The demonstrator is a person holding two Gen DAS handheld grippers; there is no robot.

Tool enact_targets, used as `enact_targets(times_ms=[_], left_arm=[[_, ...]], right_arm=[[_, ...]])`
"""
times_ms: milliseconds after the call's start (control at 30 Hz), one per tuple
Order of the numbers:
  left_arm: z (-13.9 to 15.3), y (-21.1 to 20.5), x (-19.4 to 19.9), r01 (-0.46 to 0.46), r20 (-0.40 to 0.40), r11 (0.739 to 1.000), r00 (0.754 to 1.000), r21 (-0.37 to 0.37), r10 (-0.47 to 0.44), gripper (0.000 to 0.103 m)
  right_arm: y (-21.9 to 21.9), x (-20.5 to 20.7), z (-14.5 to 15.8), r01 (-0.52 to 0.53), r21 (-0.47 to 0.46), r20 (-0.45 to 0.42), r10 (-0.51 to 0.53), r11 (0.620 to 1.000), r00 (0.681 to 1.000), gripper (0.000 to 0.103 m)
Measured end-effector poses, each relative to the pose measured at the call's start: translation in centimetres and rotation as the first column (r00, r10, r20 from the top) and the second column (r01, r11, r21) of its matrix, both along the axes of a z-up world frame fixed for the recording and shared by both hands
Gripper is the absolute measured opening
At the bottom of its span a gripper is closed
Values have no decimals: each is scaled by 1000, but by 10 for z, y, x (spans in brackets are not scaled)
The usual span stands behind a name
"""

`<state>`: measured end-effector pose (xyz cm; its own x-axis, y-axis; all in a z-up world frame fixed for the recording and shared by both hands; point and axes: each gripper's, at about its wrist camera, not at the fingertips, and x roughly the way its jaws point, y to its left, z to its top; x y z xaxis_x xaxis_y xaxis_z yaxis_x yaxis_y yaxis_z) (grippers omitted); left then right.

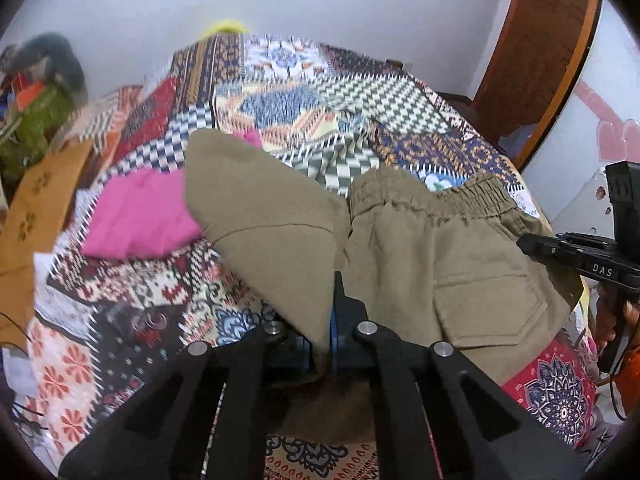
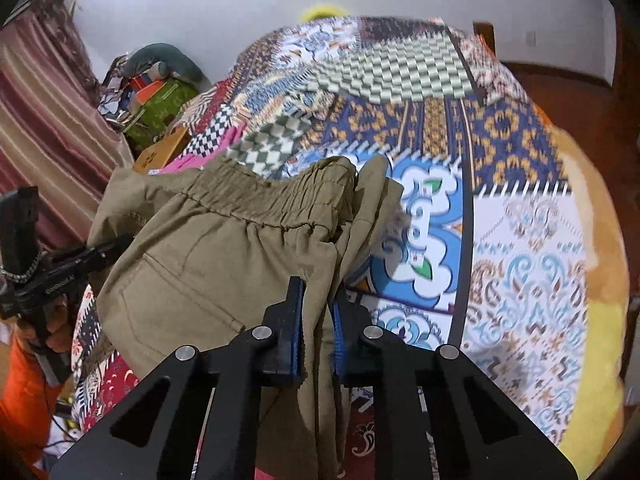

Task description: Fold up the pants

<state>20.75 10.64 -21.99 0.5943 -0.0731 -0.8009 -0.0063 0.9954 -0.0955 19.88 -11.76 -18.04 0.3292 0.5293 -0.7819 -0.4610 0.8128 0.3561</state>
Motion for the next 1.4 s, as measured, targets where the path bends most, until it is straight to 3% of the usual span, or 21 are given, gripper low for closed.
enact_targets(times_ms=[633, 1000, 1400], left_arm=[[62, 7, -21, -24, 154, 999, 988, 45, 17, 2], [89, 56, -11, -98, 203, 995, 975, 27, 90, 2], [88, 120, 20, -166, 213, 985, 965, 48, 152, 2]], right_arm=[[26, -4, 69, -47, 18, 198, 43, 999, 979, 9], [73, 8, 92, -106, 23, 279, 95, 994, 956, 8], [140, 44, 94, -156, 28, 302, 141, 987, 943, 9]])
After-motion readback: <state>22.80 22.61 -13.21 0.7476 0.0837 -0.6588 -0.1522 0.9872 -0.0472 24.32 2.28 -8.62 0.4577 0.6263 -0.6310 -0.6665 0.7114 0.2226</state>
